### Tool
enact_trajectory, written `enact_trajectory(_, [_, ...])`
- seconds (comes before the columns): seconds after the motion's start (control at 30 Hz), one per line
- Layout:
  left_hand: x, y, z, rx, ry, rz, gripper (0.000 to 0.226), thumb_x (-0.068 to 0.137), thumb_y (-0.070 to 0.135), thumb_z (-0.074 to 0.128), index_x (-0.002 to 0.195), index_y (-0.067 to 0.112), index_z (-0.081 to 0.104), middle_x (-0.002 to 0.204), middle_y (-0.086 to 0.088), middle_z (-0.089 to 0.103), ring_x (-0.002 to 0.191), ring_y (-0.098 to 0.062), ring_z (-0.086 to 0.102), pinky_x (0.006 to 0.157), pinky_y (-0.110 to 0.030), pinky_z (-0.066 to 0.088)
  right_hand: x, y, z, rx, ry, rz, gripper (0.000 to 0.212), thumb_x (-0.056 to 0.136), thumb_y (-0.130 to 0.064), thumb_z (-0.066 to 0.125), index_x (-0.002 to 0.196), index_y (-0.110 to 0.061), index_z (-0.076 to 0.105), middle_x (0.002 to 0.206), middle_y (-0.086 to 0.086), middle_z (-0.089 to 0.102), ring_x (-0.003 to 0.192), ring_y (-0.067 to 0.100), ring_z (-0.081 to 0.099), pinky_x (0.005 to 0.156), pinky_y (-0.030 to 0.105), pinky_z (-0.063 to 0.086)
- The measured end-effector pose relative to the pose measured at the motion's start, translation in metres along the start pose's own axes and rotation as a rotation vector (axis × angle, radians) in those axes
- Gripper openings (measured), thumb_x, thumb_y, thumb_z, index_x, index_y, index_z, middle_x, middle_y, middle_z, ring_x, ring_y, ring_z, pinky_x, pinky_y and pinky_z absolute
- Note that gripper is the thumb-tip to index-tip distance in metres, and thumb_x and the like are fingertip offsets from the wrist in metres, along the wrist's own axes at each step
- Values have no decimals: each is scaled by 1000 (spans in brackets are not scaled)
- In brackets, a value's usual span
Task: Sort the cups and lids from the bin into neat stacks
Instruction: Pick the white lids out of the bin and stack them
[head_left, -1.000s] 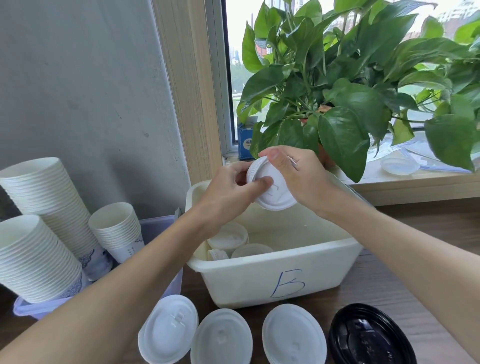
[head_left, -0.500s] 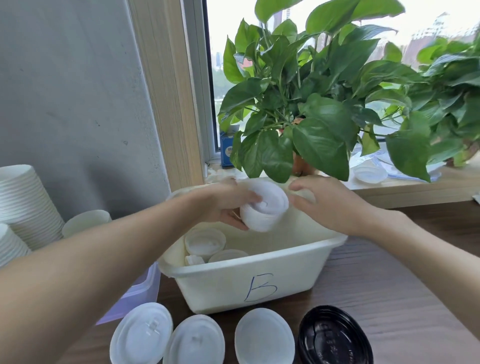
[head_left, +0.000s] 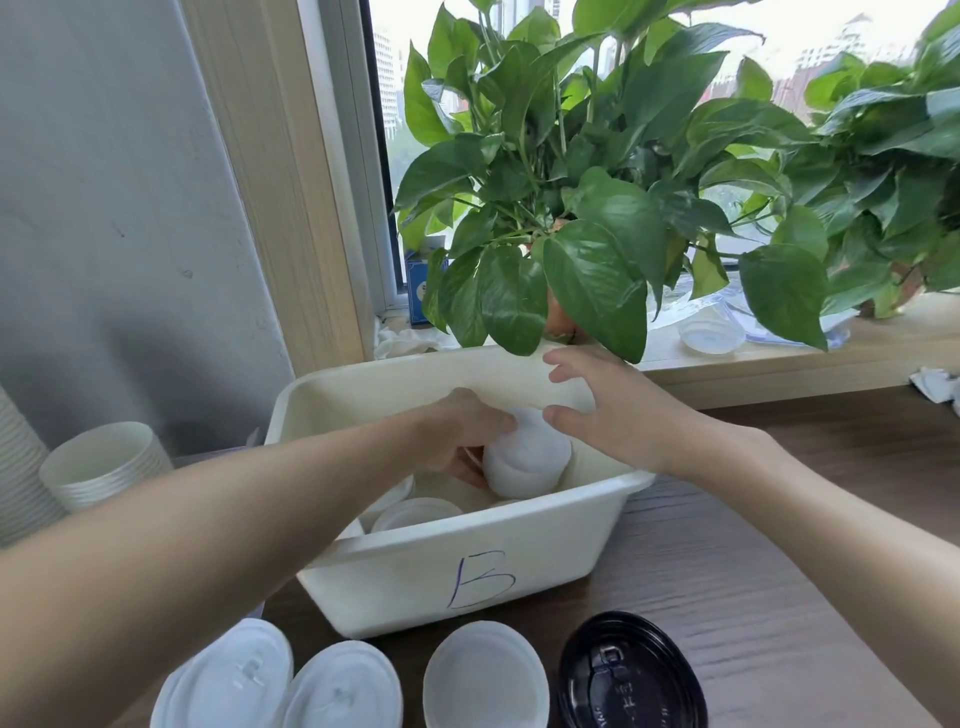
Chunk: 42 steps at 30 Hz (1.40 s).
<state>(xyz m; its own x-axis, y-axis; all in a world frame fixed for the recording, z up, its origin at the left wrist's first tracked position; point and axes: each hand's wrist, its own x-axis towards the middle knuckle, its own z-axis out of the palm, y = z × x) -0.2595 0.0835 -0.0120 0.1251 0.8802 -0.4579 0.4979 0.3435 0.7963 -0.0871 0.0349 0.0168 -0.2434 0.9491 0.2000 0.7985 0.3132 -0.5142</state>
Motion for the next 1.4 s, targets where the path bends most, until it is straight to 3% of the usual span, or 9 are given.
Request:
enact_trajectory(0.3, [-1,2,-3,104,11,39,46,86,16,74,123,-2,54,109,-18,58,90,-33,66,73,-39,62,2,3,2,25,-13,4,54,90,-34,61,140,-28,39,129,-13,48,122,8,42,103,27,32])
enact_trajectory(0.4, [-10,5,-14,162,44,93,38,87,19,71,115,-4,59,104,-18,61,82,-31,65,78,-40,62,2,2,1,22,-15,12,53,90,-34,61,139,-29,41,128,-13,49,123,9,42,105,28,32])
enact_trajectory(0.5, [-28,7,-29,353,141,268,23,87,20,67,98,0,65,88,-15,60,70,-26,57,71,-36,59,1,-2,-2,-58,10,8,50,88,-38,61,135,-32,45,127,-15,50,124,10,43,110,34,31])
enact_trajectory(0.57, [-43,6,-42,471,213,412,22,87,22,65,100,4,68,96,-13,68,70,-20,59,69,-31,54,1,-8,-4,-211,28,-56,44,90,-40,58,132,-33,47,125,-16,51,126,9,41,110,33,26])
enact_trajectory(0.77, [-83,-13,-101,680,493,694,21,89,32,64,106,21,69,110,3,68,97,-15,62,85,-36,52,14,-48,5,-165,-98,-127,30,92,-37,57,121,-29,58,112,-14,62,109,10,54,96,33,43])
enact_trajectory(0.87, [-92,-28,-122,833,544,659,28,87,41,65,110,25,68,117,4,66,108,-19,60,94,-39,47,27,-73,24,-9,-242,-111,30,89,-31,62,118,-23,61,101,-8,67,98,15,63,90,34,51])
enact_trajectory(1.03, [-95,-52,-131,794,467,575,47,77,56,53,110,26,68,124,5,60,114,-18,57,101,-41,45,48,-100,57,-83,-407,-91,49,90,-42,61,131,-17,52,119,1,60,104,15,57,93,27,46])
enact_trajectory(1.2, [-89,-65,-128,674,463,596,31,86,43,64,109,24,68,132,6,52,119,-14,53,105,-38,43,65,-105,82,-155,-524,5,62,87,-48,61,136,-14,44,128,2,53,116,20,51,97,30,42])
enact_trajectory(1.4, [-83,-67,-126,640,456,616,29,86,40,66,111,26,67,134,9,49,122,-11,49,106,-36,42,70,-100,108,-133,-574,27,62,81,-53,67,124,-15,46,112,-1,58,98,19,58,90,37,49])
